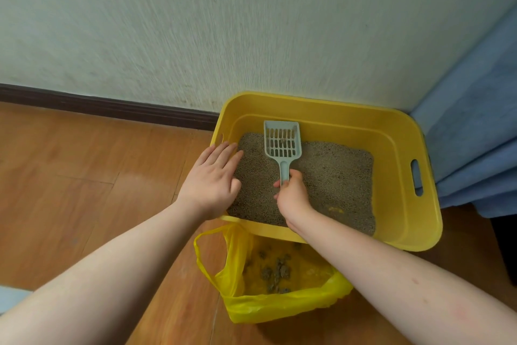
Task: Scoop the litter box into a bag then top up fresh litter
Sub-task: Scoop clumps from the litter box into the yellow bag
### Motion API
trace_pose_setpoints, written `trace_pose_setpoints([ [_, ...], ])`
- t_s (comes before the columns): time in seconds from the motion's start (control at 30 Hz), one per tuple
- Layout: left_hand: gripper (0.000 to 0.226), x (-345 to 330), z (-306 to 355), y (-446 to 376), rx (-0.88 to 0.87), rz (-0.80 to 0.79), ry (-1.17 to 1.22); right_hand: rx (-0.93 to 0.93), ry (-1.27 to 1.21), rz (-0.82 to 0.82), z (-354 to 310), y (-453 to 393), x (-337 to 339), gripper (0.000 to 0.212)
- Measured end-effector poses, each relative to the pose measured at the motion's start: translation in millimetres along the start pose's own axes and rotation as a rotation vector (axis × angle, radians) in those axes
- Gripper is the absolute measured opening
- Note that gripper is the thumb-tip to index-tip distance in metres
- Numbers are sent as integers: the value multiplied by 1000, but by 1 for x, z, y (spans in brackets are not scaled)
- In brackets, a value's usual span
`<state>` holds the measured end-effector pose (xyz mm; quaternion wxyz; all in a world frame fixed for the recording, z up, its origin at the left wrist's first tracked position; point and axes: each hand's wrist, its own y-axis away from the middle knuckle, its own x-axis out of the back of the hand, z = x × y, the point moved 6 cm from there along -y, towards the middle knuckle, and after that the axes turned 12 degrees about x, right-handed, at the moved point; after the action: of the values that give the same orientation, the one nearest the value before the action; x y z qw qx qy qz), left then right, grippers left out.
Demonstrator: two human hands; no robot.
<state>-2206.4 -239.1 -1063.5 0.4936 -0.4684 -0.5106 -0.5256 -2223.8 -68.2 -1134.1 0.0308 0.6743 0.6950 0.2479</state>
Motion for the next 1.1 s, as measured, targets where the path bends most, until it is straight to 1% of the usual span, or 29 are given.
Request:
trace_pose_setpoints([
  [0.23,72,0,0,0,0,-5,26,100,97,-96,-14,14,21,31],
  [0.43,72,-2,0,0,-5,-11,35,208,393,-215,-28,29,74,29],
  [0.53,74,-1,0,0,-4,-11,34,276,548,-249,-28,42,96,27],
  [0.7,78,2,1,2,-3,-31,25,353,667,-296,-35,76,122,28],
  [0.8,78,1,1,2,-4,-43,13,440,801,-326,-43,99,134,32],
  [0.87,78,1,1,2,-2,-39,7,552,920,-279,-46,109,141,40],
  [0.93,78,1,1,2,-3,-38,4,755,1080,-207,-47,118,144,45],
  [1.0,78,0,1,3,-6,-34,7,1006,1259,-164,-47,132,143,41],
  [1.03,78,0,1,3,-7,-30,11,1110,1318,-172,-45,139,142,39],
  [1.1,79,0,1,3,-5,-29,20,1256,1388,-195,-38,152,138,37],
])
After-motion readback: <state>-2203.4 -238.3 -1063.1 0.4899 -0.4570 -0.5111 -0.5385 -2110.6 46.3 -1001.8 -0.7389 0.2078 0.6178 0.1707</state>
